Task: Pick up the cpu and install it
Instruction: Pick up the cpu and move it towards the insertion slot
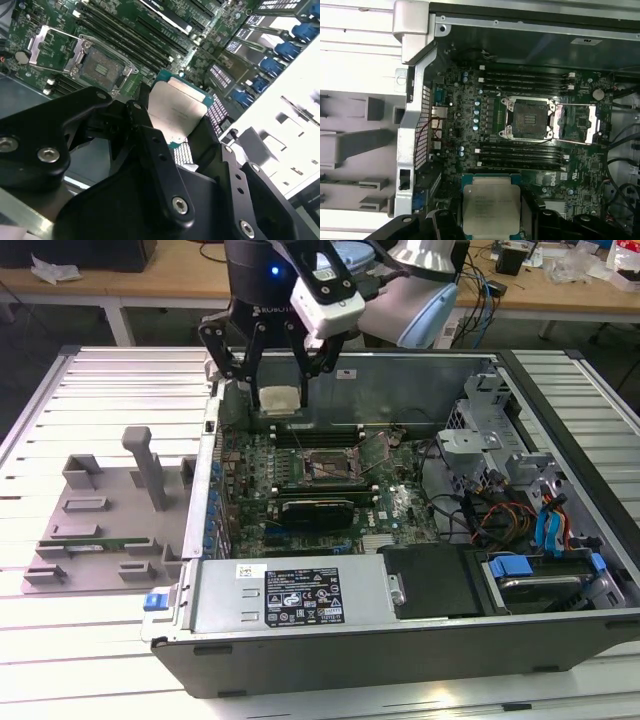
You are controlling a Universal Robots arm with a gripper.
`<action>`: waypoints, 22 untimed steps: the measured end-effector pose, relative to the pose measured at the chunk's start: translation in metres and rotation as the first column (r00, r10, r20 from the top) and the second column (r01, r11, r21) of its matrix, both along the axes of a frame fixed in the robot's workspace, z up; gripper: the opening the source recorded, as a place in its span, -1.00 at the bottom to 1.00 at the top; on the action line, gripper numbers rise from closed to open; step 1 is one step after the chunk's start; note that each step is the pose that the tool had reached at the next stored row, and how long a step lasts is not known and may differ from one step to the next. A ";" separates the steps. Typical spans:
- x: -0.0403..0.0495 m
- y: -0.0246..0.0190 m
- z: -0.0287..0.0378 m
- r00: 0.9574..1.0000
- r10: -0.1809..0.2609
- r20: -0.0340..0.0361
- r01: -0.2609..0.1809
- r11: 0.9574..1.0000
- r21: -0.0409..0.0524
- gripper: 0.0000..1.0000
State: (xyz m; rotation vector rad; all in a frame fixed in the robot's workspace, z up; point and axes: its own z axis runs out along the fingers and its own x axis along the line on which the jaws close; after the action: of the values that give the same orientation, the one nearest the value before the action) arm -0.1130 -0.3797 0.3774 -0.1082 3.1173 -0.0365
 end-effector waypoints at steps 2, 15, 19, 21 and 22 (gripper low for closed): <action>0.0024 0.0003 -0.0017 1.000 0.000 0.000 0.000 1.000 0.000 0.09; 0.0189 0.0018 -0.0124 1.000 0.000 0.000 0.000 1.000 -0.001 0.09; 0.0259 0.0027 -0.0157 1.000 0.000 0.000 0.000 1.000 -0.002 0.09; 0.0286 0.0031 -0.0167 1.000 0.000 0.000 0.000 1.000 -0.002 0.09; 0.0320 0.0039 -0.0179 1.000 0.000 0.000 0.000 1.000 -0.003 0.09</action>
State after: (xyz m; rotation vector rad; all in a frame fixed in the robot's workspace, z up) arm -0.0810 -0.3758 0.3595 -0.1082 3.1177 -0.0414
